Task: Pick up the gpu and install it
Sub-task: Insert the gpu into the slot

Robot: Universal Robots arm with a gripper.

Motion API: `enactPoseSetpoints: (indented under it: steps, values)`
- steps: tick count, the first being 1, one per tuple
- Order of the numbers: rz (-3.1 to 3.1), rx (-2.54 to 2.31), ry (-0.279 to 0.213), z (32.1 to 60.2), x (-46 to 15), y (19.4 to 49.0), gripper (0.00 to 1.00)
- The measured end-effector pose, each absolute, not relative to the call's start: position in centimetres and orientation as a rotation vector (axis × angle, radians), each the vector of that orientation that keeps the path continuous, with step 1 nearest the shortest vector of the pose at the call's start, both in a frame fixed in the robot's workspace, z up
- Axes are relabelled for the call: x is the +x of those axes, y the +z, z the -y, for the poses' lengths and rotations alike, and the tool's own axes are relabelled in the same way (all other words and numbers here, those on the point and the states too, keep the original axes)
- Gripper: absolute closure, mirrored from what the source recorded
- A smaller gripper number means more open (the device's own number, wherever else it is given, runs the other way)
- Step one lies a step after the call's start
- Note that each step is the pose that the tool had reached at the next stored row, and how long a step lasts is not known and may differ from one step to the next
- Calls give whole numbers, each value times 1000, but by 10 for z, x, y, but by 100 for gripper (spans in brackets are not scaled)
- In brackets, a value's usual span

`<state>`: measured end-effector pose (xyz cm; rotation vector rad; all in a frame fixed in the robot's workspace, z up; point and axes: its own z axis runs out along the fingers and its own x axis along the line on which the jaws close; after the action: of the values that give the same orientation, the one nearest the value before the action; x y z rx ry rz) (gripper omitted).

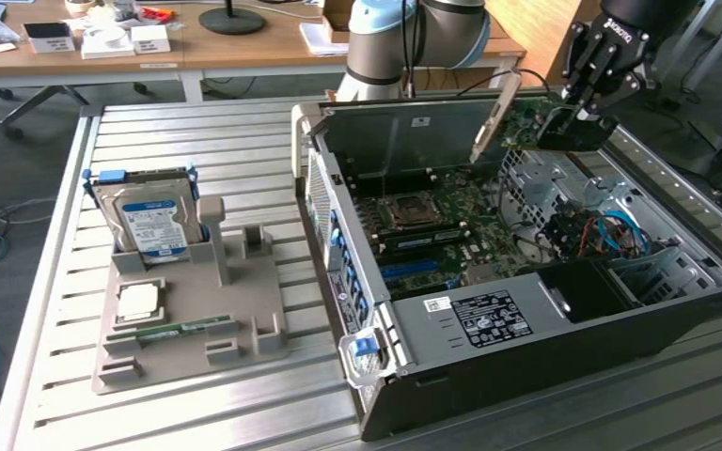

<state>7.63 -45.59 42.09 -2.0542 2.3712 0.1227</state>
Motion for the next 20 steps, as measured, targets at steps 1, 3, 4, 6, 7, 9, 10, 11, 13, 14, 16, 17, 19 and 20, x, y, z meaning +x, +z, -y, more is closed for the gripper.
enactPoseSetpoints:
  steps: [1, 3, 4, 6, 7, 9, 10, 11, 13, 14, 16, 17, 19, 20]
  values:
    - [-2363, -2059, 120, 456, 76, 421, 73]
    - [-2346, -2064, 111, 456, 76, 421, 73]
    - [-2338, -2066, 106, 456, 76, 421, 73]
    - [-2323, -2068, 95, 456, 76, 421, 73]
    - [-2315, -2070, 89, 456, 76, 421, 73]
    - [-2300, -2073, 79, 456, 76, 421, 73]
    - [-2293, -2075, 75, 456, 76, 421, 73]
    - [-2286, -2076, 71, 456, 76, 420, 73]
    - [-2272, -2079, 62, 456, 76, 420, 73]
    - [-2266, -2080, 59, 456, 76, 420, 73]
    - [-2259, -2081, 53, 456, 75, 420, 73]
    - [-2257, -2081, 53, 456, 74, 420, 73]
    - [-2257, -2082, 53, 456, 74, 420, 73]
    - [-2257, -2082, 53, 456, 74, 420, 73]
